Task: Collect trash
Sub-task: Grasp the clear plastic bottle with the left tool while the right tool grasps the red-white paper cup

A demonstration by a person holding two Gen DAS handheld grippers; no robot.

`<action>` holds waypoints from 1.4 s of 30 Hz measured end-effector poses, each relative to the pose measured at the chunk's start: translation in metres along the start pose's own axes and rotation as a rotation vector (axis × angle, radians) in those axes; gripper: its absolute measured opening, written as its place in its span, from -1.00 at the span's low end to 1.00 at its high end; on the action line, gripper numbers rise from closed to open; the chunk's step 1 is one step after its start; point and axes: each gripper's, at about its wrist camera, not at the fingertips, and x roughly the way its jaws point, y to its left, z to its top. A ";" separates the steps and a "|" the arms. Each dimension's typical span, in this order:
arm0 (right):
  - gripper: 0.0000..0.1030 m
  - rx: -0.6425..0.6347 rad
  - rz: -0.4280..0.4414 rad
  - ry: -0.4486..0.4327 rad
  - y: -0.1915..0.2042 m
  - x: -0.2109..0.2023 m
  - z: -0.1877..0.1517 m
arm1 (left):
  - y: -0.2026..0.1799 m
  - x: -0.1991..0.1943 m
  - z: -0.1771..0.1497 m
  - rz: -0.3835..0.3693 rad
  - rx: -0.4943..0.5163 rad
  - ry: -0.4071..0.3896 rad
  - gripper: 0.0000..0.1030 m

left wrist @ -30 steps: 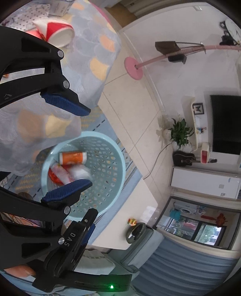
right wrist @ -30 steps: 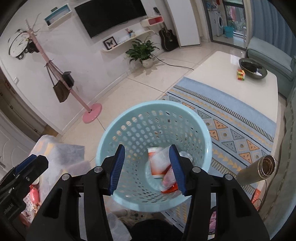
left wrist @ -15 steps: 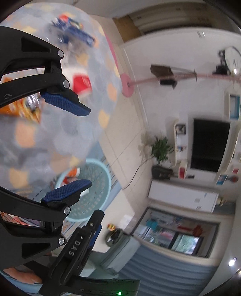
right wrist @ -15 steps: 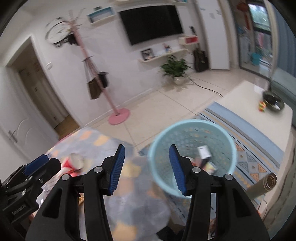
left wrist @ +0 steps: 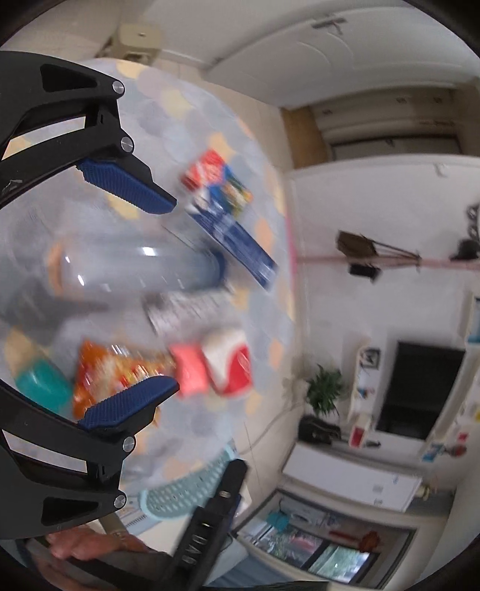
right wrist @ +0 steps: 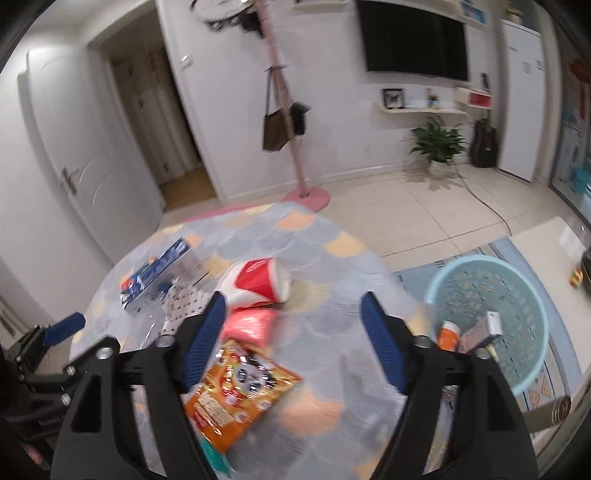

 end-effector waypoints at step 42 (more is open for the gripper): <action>0.39 -0.093 -0.110 0.069 0.052 0.074 0.018 | 0.007 0.031 -0.028 0.033 -0.009 0.060 -0.13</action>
